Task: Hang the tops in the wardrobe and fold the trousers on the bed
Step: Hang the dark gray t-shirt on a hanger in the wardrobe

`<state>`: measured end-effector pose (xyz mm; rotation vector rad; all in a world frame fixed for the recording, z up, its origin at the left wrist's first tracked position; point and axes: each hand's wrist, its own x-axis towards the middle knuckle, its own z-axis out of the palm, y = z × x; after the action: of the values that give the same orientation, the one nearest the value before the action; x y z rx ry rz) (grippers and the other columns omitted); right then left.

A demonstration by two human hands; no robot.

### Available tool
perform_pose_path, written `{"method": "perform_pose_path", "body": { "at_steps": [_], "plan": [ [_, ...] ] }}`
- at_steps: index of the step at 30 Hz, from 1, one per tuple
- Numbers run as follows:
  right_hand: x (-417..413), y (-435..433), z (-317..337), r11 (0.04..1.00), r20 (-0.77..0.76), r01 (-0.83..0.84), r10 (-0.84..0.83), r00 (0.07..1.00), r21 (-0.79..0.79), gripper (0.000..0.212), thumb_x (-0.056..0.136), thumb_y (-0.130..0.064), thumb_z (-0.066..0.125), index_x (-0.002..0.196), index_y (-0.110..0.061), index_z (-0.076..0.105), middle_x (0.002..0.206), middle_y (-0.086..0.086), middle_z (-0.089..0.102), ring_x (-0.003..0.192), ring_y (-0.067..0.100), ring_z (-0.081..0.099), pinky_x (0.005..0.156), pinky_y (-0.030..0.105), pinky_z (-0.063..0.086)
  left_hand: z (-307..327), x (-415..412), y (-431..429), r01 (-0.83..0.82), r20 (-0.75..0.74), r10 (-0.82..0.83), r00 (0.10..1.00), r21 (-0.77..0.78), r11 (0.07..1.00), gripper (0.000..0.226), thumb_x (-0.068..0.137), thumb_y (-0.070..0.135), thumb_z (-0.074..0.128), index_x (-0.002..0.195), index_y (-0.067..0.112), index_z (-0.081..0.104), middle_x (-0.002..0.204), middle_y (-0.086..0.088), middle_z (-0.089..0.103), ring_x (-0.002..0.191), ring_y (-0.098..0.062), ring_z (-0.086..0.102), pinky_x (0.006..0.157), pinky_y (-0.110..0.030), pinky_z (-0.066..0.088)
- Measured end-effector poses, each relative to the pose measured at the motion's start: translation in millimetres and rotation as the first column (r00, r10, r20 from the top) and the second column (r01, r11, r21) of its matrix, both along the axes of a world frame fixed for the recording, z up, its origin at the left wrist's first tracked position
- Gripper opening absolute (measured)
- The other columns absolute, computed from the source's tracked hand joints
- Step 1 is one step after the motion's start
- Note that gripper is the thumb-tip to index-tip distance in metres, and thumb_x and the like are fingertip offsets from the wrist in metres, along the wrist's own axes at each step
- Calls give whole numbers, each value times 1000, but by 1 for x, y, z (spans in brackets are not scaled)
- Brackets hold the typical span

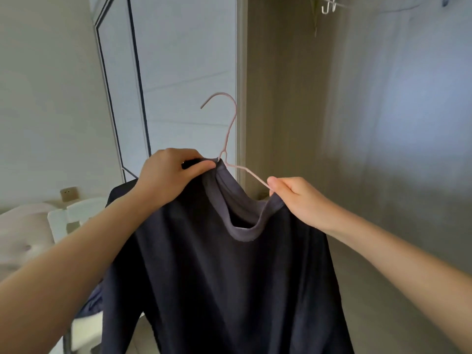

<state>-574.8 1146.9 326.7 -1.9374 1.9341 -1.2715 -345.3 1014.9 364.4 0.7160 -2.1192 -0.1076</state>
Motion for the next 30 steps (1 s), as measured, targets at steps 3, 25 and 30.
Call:
{"method": "perform_pose_path", "body": {
  "at_steps": [3, 25, 30],
  "plan": [
    [-1, 2, 1, 999, 32, 34, -33, 999, -31, 50, 102, -43, 36, 62, -15, 45, 52, -14, 33, 53, 4, 32, 55, 19, 28, 3, 0, -5, 27, -1, -27, 1000, 34, 999, 30, 86, 56, 61, 73, 30, 69, 66, 13, 64, 67, -6, 58, 67, -34, 48],
    [-81, 54, 40, 994, -95, 105, -104, 990, 12, 41, 91, -41, 57, 88, 0, 60, 78, 20, 57, 71, 13, 49, 67, 32, 37, 3, -8, -29, 152, -268, -92, 959, 214, 965, 40, 92, 31, 66, 62, 4, 64, 49, 9, 45, 50, -5, 38, 47, -12, 30],
    [-82, 71, 40, 992, -102, 69, -80, 992, -104, 8, 96, -22, 57, 92, -15, 61, 87, 12, 65, 81, 27, 62, 72, 33, 45, 5, -35, -20, 234, -292, -161, 943, 231, 944, 30, 90, 33, 68, 68, 13, 74, 52, 4, 57, 52, -3, 45, 50, -10, 37]
  ]
}}
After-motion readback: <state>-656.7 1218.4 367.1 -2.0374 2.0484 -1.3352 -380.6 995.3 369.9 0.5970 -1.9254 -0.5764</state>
